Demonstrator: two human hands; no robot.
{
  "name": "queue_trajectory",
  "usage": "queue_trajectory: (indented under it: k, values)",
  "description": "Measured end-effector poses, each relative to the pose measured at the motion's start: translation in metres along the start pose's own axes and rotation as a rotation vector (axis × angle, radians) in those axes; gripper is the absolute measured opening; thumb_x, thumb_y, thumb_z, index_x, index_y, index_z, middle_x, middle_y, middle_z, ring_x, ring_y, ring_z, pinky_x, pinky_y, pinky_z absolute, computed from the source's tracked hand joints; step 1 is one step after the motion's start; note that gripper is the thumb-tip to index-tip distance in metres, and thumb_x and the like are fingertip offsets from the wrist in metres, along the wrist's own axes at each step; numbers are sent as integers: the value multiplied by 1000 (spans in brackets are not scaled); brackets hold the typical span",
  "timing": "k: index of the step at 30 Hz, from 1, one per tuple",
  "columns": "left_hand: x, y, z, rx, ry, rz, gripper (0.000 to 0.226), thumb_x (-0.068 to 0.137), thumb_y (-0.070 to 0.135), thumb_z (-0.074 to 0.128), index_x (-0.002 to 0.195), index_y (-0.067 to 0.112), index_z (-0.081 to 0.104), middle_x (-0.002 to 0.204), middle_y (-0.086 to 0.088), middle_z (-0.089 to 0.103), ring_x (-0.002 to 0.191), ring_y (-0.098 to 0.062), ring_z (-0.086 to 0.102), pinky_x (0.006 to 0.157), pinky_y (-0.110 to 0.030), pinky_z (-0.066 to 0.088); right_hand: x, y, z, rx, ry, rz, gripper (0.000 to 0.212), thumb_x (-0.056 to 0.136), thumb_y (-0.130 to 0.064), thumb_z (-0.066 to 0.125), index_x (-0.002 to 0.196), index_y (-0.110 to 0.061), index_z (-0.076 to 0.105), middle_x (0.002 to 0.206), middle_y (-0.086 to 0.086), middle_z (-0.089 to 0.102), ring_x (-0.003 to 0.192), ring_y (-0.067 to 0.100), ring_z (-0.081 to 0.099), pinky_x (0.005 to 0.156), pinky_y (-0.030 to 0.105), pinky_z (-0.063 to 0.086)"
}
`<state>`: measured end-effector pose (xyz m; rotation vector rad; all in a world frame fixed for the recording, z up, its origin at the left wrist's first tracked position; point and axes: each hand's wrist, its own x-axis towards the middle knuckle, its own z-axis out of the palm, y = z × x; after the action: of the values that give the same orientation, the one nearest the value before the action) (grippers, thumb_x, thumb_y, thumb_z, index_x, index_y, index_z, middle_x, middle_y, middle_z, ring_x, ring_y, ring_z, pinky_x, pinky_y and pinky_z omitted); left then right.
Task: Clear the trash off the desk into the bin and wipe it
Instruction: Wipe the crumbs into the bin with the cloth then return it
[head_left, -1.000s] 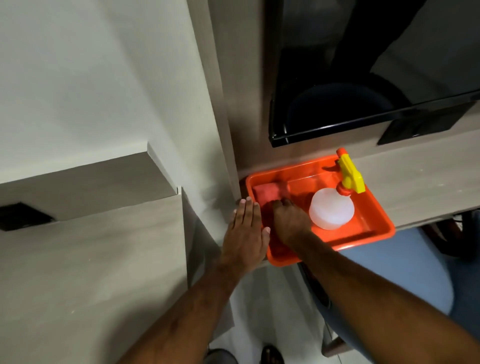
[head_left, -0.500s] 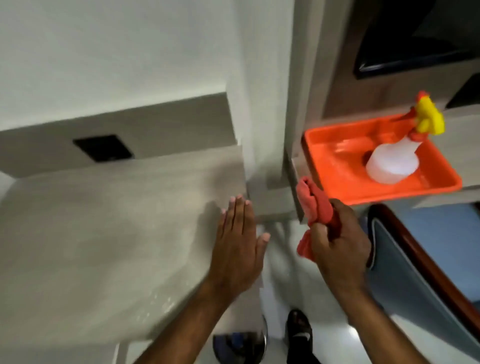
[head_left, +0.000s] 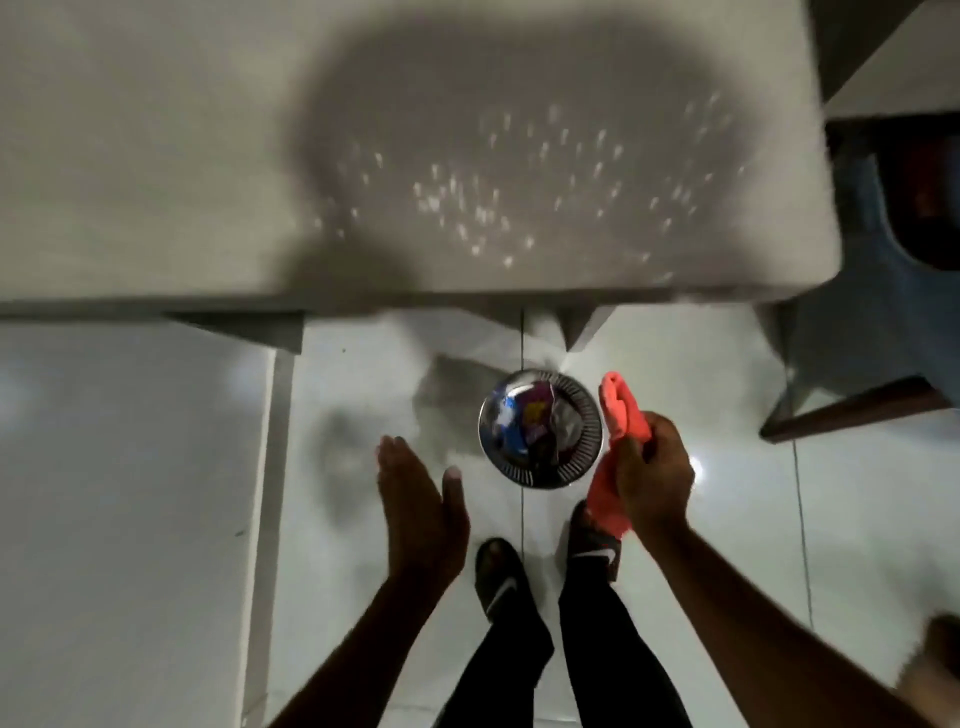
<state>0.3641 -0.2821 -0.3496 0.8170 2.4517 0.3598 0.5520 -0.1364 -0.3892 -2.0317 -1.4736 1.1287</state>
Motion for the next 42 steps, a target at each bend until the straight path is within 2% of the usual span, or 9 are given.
queue_trajectory:
  k: [5,9,18,22,26,30,35,38,42]
  values:
    - [64,-8,104,-265,-263,-299,84,104,44,44,160,-6,6,167,-27,16,155,-38,20,128,-42,20,51,43,58,-140,-70,38,40,89,-60,43,104,-27,60,94,1,72,88,26,67,70,30,46]
    - [108,-5,158,-752,-395,-747,65,99,47,57,142,-1,45,138,-25,60,116,-37,63,88,-44,57,73,50,89,-203,-220,-18,59,84,-53,57,128,-14,52,118,12,67,102,33,65,85,48,56]
    - [71,6,105,-784,-535,-645,40,98,27,64,134,11,55,127,-21,69,101,-40,74,76,-55,65,94,27,74,-569,-307,27,40,80,-38,65,104,-9,51,102,19,69,89,38,66,67,30,41]
    - [17,30,21,-919,-547,-639,43,104,29,56,142,12,44,135,-21,64,96,-39,74,75,-53,65,36,-38,16,-345,-142,-135,22,82,-36,60,83,-15,65,78,9,70,58,22,56,50,20,35]
    - [-36,69,-83,-1050,-450,-663,40,104,14,52,142,6,41,138,-24,58,103,-45,71,54,-39,64,-45,-116,-80,82,23,-83,15,79,-25,57,88,-19,66,74,4,72,63,25,68,59,34,57]
    - [-62,115,-150,-1079,-429,-650,40,101,6,52,139,-3,44,130,-30,63,106,-51,69,56,-42,66,-105,-171,-157,636,2,148,17,78,-9,53,85,-22,62,75,9,64,68,28,59,60,39,51]
    - [-66,163,-192,-1172,-376,-611,40,96,-4,45,136,-6,48,124,-33,65,104,-51,70,58,-45,64,-109,-231,-230,1128,-308,330,40,86,-7,50,126,-6,54,105,22,56,85,29,58,87,47,47]
    - [-68,177,-199,-1181,-371,-622,43,94,-10,41,136,-7,47,128,-34,62,105,-54,68,58,-46,65,-84,-279,-254,1070,-299,166,34,91,-7,60,125,-4,59,106,21,66,80,27,67,87,46,54]
    - [-77,193,-199,-1172,-320,-680,41,96,-7,43,137,-5,45,132,-32,61,110,-51,67,59,-47,65,-33,-340,-252,432,-15,-403,29,84,-9,63,96,-36,65,82,-10,69,68,1,62,59,7,47]
